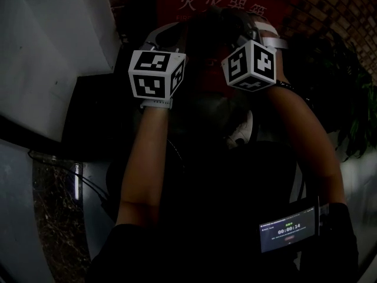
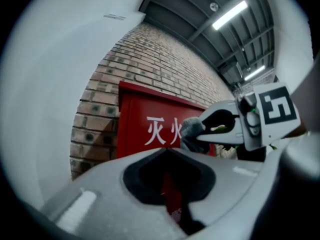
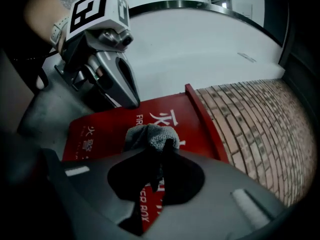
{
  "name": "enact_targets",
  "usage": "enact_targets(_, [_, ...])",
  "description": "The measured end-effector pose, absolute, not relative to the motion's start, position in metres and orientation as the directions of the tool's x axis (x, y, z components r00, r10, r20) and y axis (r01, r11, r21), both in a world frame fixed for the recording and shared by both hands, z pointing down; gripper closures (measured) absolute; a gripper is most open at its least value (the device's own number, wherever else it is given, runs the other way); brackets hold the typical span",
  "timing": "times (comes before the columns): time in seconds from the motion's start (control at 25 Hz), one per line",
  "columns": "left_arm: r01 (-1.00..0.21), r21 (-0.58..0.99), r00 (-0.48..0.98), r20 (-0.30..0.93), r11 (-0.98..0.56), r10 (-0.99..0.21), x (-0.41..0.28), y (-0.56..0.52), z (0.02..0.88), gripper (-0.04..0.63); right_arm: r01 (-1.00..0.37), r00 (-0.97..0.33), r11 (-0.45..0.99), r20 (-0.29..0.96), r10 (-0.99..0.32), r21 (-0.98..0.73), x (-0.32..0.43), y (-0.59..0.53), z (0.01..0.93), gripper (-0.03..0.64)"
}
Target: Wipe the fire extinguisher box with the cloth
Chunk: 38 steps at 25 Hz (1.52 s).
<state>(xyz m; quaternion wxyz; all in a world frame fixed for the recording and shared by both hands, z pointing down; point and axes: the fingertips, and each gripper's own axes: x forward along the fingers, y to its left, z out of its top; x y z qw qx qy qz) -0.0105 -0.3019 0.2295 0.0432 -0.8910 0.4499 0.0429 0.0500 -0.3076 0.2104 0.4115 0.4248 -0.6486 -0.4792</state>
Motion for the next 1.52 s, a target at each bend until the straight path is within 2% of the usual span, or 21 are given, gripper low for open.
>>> enact_targets(0.12, [-0.817,-0.003,0.572,-0.126,-0.576,-0.811,-0.040,-0.310,0.232,0.592,-0.138,-0.329,0.217,0.161,-0.930,0.966,0.023,-0.314,0.228,0.584])
enact_targets(0.28, [-0.838,-0.001,0.543,-0.081,-0.545,-0.836,-0.071,-0.319,0.240,0.592,-0.110,-0.364,0.250,0.195,-0.911,0.962,-0.014,-0.322,0.248,0.584])
enact_targets(0.6, [-0.840,0.002,0.543,-0.023,-0.543,-0.839,-0.080,-0.332,0.256,0.592,-0.108,-0.409,0.270,0.205,-0.890,0.957,-0.066,-0.341,0.267,0.584])
enact_targets(0.92, [-0.822,0.004,0.569,-0.005,-0.569,-0.822,-0.065,-0.337,0.263,0.592,-0.108,-0.411,0.247,0.183,-0.893,0.963,-0.058,-0.345,0.268,0.584])
enact_targets(1.52, [-0.746,-0.052,0.665,-0.005,-0.664,-0.747,0.004,-0.325,0.267,0.592,-0.148,-0.355,0.236,0.171,-0.919,0.960,0.009,-0.340,0.267,0.584])
